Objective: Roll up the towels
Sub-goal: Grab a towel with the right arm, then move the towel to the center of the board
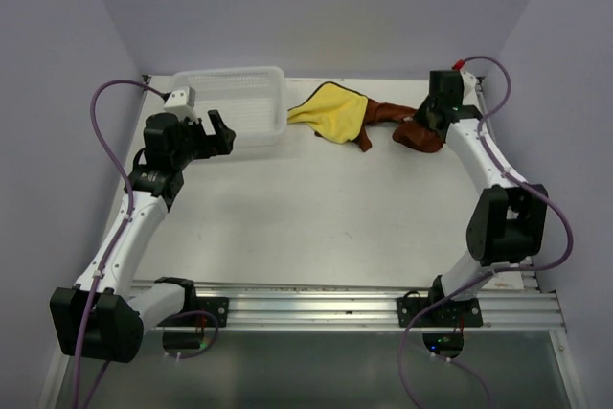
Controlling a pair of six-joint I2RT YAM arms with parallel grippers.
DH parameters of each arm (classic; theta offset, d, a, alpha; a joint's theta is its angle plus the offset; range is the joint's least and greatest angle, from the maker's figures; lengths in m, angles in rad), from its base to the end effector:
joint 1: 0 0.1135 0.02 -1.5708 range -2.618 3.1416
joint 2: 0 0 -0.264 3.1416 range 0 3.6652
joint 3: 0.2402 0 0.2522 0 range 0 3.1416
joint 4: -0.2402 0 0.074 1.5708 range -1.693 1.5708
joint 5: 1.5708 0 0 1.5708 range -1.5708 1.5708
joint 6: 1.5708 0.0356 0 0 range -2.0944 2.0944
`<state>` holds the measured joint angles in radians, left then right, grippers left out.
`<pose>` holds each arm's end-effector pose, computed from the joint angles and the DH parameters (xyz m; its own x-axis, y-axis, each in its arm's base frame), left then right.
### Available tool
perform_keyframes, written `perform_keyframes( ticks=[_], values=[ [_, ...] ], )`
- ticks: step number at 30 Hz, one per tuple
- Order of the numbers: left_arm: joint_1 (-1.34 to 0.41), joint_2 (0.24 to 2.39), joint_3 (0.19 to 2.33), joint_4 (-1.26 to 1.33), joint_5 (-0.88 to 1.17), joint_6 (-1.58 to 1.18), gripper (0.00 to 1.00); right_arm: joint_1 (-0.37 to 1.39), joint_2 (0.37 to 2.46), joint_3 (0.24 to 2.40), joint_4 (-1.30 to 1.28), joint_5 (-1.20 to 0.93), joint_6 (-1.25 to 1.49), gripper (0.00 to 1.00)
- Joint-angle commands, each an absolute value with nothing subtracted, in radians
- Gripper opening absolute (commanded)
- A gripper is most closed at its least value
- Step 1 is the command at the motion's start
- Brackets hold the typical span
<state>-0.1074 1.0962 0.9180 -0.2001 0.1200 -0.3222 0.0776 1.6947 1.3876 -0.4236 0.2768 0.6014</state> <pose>0.2508 -0.0313 0.3236 -0.4170 -0.2712 -0.8675 0.0896 0.9375 -0.3362 0.3845 0.0201 0.2864 -0.4760 0.5089 -0.7172 0.4823 0.8330 0.2710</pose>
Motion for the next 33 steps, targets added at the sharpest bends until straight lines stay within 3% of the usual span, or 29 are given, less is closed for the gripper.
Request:
perform_keyframes(
  ticks=[1, 20, 26, 31, 33],
  values=[
    [-0.104, 1.072, 0.931, -0.175, 0.130, -0.328, 1.00, 0.077, 1.588, 1.491, -0.520, 0.354, 0.644, 0.00],
    [-0.104, 1.066, 0.925, -0.166, 0.150, -0.324, 1.00, 0.077, 1.563, 2.023, -0.776, 0.292, 0.522, 0.00],
    [-0.106, 1.066, 0.920, -0.160, 0.150, -0.322, 0.99, 0.077, 1.555, 2.069, -0.770, 0.259, 0.499, 0.00],
    [-0.106, 1.088, 0.925, -0.150, 0.182, -0.330, 1.00, 0.077, 1.738, 2.539, -0.945, 0.236, 0.477, 0.00],
    [-0.104, 1.100, 0.927, -0.131, 0.219, -0.334, 1.00, 0.077, 1.758, 2.579, -0.918, 0.229, 0.477, 0.00]
  ],
)
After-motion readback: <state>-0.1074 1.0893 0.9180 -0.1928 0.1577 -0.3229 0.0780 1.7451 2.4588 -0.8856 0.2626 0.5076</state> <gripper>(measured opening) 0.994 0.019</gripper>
